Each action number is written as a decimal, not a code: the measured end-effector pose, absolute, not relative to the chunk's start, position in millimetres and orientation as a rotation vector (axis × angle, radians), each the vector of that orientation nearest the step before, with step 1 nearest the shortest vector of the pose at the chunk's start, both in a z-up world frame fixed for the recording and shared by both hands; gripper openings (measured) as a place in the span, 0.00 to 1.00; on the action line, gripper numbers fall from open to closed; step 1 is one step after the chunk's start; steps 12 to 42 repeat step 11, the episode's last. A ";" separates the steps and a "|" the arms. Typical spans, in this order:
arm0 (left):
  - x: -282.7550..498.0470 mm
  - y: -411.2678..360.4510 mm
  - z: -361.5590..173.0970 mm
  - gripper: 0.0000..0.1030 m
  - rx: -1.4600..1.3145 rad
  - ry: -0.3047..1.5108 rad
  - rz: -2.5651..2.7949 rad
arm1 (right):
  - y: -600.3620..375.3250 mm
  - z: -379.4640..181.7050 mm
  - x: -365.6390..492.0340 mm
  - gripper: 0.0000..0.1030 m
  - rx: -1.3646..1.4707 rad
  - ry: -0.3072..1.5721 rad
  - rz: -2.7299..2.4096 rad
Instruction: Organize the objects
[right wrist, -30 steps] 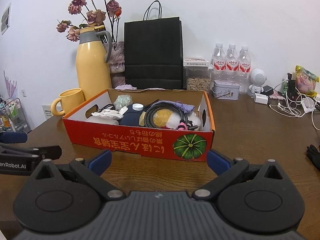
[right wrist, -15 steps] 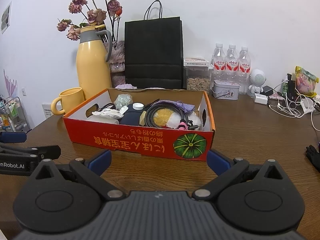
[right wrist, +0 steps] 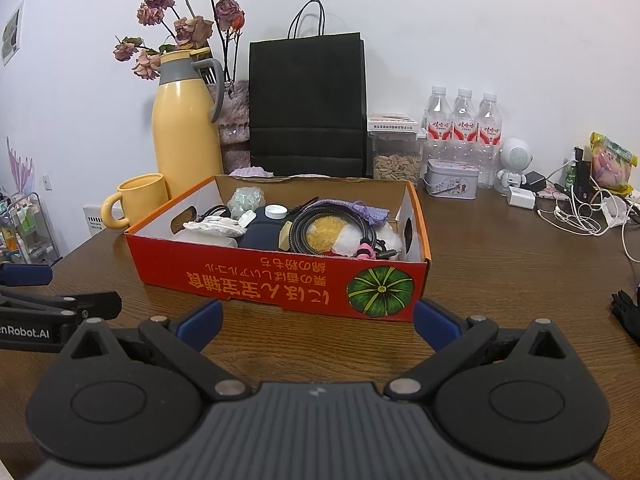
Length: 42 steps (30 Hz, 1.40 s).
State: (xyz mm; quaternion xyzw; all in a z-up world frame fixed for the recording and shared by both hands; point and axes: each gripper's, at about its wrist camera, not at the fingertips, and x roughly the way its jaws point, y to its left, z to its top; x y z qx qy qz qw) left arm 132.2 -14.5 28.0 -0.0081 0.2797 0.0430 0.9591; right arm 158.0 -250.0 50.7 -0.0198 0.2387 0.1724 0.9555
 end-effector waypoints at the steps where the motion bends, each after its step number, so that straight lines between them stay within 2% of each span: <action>1: 132.2 -14.8 27.6 1.00 -0.016 0.568 0.089 | -250.0 50.6 157.9 1.00 -0.040 0.485 0.350; 42: 132.0 -13.3 25.4 1.00 -0.034 0.576 0.081 | -249.5 48.3 158.1 1.00 -0.042 0.487 0.350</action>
